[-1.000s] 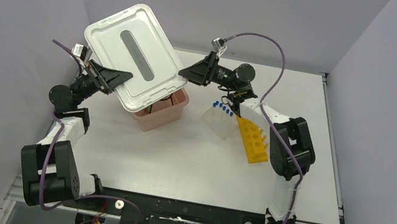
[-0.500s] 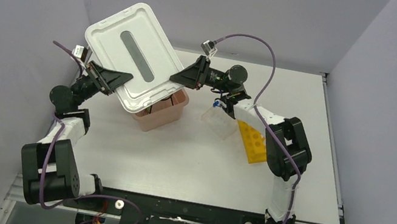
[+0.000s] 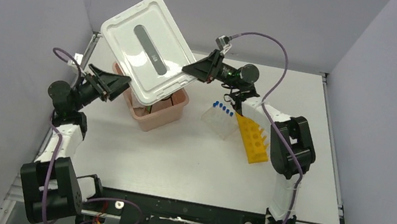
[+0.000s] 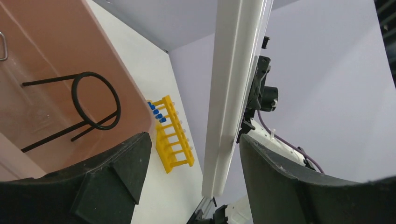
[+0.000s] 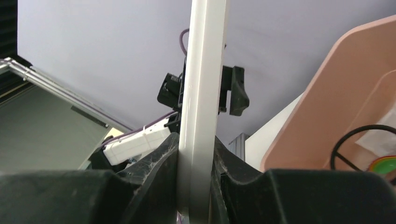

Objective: Organize the chemistry lab equipment

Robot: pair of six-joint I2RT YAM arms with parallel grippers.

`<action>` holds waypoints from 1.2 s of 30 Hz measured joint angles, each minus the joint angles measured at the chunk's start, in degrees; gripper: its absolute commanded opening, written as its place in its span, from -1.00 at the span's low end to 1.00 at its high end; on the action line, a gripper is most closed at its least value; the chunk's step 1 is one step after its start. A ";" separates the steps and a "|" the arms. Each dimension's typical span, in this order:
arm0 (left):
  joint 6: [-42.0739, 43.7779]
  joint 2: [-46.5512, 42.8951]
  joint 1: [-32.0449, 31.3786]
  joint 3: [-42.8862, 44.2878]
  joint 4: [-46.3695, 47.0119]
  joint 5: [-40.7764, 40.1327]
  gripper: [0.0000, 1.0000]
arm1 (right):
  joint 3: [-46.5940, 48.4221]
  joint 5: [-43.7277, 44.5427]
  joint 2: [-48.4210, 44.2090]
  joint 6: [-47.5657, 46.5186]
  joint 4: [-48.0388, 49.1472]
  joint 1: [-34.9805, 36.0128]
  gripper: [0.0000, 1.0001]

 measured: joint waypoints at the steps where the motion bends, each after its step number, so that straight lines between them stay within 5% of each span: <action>1: 1.75 -0.63 0.04 0.00 -2.49 -0.33 0.37 | -0.02 0.26 0.00 0.09 0.09 -0.90 -1.00; 9: 10.08 -3.65 1.53 -0.07 -16.63 -5.38 -0.07 | -2.71 3.13 0.00 1.33 -0.31 -4.74 -1.00; 20: 10.80 -4.22 5.44 6.86 -19.47 -9.84 -0.11 | -4.07 5.20 0.42 1.38 -4.20 -2.34 -1.00; 36: 7.48 2.45 2.58 10.21 -8.96 -12.44 -0.12 | -4.59 8.74 6.12 1.16 -11.54 1.36 -1.00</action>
